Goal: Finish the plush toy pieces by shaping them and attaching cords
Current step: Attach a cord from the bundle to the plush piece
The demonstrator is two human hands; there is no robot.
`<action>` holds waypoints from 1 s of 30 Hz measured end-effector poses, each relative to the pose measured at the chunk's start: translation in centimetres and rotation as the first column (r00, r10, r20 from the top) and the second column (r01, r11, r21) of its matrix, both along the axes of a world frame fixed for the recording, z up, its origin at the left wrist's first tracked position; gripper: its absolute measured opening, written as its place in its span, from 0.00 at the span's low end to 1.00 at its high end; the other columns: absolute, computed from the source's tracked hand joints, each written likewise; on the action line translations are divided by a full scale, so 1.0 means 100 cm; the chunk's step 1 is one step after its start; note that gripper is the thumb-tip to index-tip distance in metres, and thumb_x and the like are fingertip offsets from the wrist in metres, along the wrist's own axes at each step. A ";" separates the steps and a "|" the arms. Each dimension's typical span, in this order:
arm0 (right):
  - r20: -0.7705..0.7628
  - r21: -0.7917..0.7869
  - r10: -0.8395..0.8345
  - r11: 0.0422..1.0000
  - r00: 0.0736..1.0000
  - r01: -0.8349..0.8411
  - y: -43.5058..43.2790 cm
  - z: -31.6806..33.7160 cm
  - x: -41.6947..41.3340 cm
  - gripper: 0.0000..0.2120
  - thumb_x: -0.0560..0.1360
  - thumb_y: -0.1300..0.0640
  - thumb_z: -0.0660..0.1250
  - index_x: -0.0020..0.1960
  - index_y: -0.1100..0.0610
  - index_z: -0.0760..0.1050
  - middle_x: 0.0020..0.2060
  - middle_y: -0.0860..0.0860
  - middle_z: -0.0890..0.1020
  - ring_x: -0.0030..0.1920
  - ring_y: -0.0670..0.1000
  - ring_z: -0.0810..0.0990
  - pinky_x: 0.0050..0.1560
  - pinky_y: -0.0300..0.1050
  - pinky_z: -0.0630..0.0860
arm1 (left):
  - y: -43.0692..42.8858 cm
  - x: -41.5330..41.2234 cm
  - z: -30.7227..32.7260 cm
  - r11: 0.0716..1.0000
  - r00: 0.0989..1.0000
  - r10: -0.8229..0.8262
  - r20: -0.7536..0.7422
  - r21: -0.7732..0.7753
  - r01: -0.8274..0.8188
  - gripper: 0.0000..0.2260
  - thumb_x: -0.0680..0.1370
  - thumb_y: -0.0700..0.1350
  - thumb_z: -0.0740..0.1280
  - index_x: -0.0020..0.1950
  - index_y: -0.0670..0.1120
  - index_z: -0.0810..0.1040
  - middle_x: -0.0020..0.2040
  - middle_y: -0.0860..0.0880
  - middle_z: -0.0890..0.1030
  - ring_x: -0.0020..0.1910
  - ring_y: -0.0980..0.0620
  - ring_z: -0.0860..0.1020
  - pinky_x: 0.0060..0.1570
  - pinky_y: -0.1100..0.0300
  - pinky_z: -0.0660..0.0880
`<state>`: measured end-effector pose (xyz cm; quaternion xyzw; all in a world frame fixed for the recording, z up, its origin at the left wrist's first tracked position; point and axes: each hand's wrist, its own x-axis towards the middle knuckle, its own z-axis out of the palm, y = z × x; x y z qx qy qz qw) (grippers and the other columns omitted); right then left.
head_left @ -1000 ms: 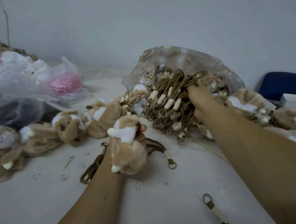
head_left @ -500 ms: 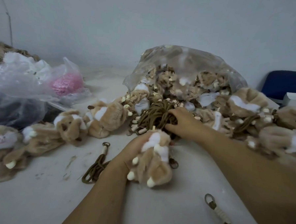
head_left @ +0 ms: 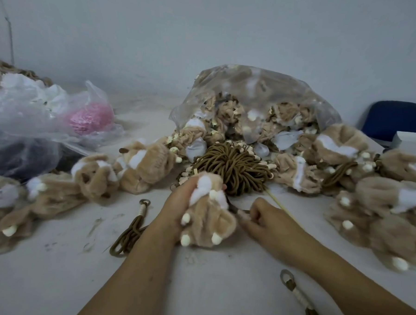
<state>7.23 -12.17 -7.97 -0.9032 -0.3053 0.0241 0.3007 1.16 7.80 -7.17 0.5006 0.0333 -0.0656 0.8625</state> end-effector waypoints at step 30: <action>-0.395 0.703 -0.045 0.628 0.918 0.333 -0.041 0.005 0.023 0.14 0.82 0.52 0.55 0.49 0.48 0.79 0.31 0.46 0.77 0.32 0.42 0.74 0.31 0.33 0.71 | -0.096 0.033 -0.015 0.589 0.861 0.231 0.453 0.640 -0.494 0.19 0.81 0.36 0.58 0.59 0.59 0.76 0.55 0.67 0.77 0.57 0.73 0.72 0.51 0.81 0.67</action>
